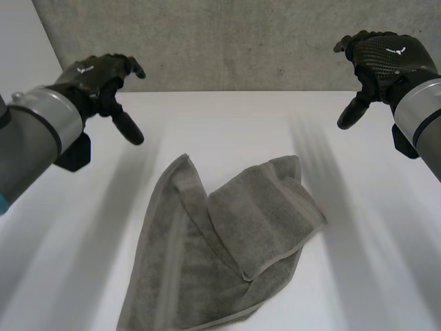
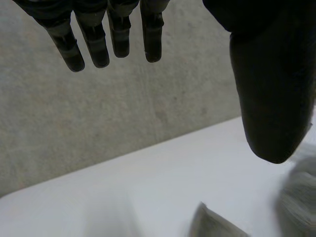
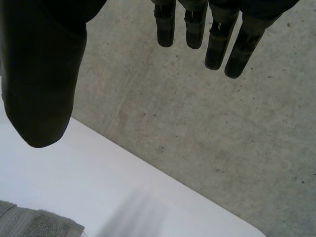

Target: Fold the towel.

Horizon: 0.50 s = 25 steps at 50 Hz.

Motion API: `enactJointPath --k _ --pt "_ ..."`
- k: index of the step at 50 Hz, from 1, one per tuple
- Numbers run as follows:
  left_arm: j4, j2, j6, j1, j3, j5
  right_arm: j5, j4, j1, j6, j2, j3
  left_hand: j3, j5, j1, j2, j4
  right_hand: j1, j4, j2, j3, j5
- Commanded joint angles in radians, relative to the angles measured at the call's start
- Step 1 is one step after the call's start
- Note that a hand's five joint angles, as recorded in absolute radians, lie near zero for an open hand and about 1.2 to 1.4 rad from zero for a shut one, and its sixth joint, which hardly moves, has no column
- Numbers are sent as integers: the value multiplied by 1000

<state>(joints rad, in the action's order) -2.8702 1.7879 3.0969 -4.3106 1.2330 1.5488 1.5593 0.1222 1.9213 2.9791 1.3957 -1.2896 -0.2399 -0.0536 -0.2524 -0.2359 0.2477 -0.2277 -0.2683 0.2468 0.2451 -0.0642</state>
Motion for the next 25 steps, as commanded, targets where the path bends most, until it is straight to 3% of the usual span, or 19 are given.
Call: enactJointPath --k 1,10,25 --pt "-14 -91 109 18 244 -47 -2 1 2 -3 0 -7 59 47 71 55 -66 53 94 -72 -71 64" --pt "-92 -99 261 66 518 -90 -4 -1 15 -5 -23 -11 21 9 33 17 -28 53 94 -72 -71 64" --pt "-192 -99 266 184 721 -87 -4 -1 16 -25 -30 -36 0 -12 12 -4 -8 53 94 -72 -71 64"
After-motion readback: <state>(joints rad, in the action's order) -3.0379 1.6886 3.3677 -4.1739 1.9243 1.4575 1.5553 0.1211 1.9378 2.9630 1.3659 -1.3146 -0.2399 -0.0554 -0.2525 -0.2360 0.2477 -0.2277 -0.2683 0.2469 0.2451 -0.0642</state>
